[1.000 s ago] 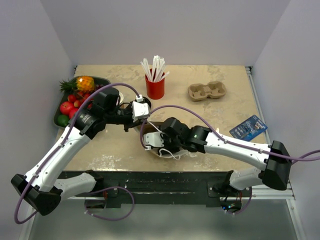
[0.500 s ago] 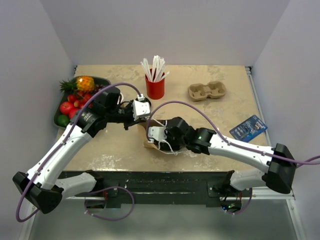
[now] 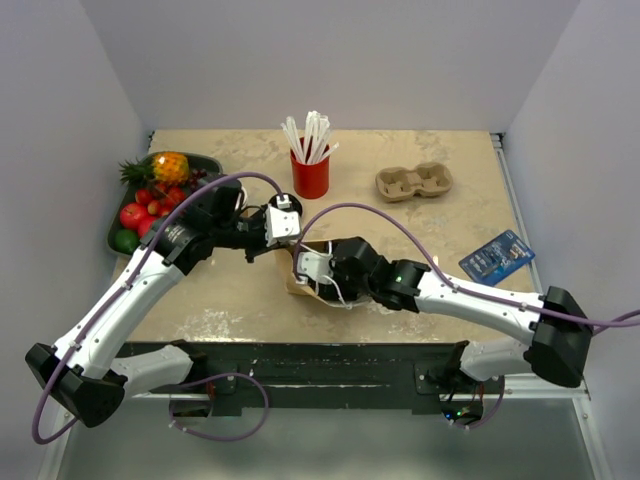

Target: Pack the takeout coffee

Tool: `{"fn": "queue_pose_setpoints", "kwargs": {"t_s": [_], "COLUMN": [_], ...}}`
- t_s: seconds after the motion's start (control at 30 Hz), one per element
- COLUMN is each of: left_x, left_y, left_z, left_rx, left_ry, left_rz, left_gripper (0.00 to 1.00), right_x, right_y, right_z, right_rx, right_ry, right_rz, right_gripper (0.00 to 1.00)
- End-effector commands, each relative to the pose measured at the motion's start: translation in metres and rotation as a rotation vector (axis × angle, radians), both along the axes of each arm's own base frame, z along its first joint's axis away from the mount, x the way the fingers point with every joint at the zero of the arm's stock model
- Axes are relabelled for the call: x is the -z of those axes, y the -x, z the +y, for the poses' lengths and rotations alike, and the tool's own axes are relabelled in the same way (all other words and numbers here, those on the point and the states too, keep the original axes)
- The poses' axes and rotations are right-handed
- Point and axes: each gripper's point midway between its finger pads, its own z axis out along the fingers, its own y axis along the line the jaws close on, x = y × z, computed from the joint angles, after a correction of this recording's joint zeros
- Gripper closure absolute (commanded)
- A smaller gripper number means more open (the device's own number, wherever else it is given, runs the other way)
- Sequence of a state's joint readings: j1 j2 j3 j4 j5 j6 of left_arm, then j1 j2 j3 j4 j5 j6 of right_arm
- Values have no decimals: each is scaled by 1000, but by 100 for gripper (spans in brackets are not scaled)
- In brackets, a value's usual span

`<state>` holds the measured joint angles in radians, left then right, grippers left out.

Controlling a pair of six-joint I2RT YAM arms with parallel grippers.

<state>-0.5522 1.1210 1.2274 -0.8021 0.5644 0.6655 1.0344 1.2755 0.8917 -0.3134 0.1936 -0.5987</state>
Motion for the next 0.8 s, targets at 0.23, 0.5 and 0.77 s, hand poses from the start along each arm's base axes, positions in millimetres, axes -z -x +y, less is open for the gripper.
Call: {"fn": "queue_pose_setpoints", "kwargs": {"t_s": [0.23,0.5,0.77], "left_x": [-7,-12,-8], "left_y": [-2,-1,3], "left_z": [9,15,22], "left_rx": [-27,-30,5], "left_ry": [-20,-18,-26], "left_rz": [-39,-101,-216], "left_gripper": [100,100,100], "right_x": [35,38,34], "right_y": [-9,-9,-11], "right_z": [-18,-23,-17], "right_rx": [100,52,16], "right_ry": [145,161,162], "right_rz": [87,55,35], "right_gripper": [100,88,76]}}
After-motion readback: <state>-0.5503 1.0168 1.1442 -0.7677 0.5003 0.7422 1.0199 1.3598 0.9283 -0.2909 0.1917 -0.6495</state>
